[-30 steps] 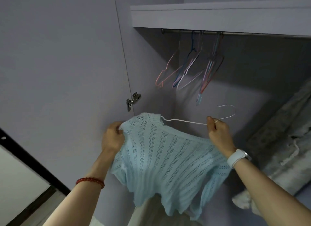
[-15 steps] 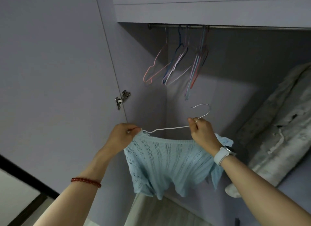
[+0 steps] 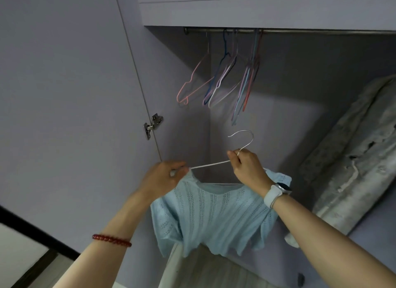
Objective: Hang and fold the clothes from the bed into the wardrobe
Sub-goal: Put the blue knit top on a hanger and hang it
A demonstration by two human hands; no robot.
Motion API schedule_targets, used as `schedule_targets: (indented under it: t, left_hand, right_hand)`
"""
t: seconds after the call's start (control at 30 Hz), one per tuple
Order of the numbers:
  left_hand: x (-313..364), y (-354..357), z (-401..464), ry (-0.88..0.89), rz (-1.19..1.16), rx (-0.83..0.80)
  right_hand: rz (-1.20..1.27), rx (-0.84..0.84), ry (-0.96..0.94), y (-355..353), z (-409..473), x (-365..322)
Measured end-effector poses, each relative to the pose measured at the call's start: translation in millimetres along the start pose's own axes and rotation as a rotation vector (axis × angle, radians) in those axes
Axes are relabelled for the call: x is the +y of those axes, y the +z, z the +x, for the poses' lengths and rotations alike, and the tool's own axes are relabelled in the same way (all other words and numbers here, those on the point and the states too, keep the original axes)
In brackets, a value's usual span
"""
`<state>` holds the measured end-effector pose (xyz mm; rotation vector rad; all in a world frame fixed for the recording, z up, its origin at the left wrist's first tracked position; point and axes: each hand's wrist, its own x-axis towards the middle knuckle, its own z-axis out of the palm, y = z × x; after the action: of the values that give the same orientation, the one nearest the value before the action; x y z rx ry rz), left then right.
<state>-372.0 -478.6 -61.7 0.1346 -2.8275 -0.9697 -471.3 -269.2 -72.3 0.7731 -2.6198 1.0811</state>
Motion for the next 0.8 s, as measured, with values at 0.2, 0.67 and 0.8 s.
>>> schedule_targets:
  t: [0.2,0.67,0.8]
  left_hand:
    - [-12.5,9.0,-7.4,-0.015,0.133,0.06]
    - [-40.3,-20.5,-28.0,0.157,0.342,0.375]
    - [-47.0,-19.4,-36.5,0.143,0.384,0.349]
  right_hand:
    - [0.155,-0.089,-0.045,-1.2,-4.2,-10.0]
    - [-0.139,-0.37,0.087,-26.3,-0.3,62.1]
    - [-0.053,-0.397,0.128,-22.9,-0.2,59.9]
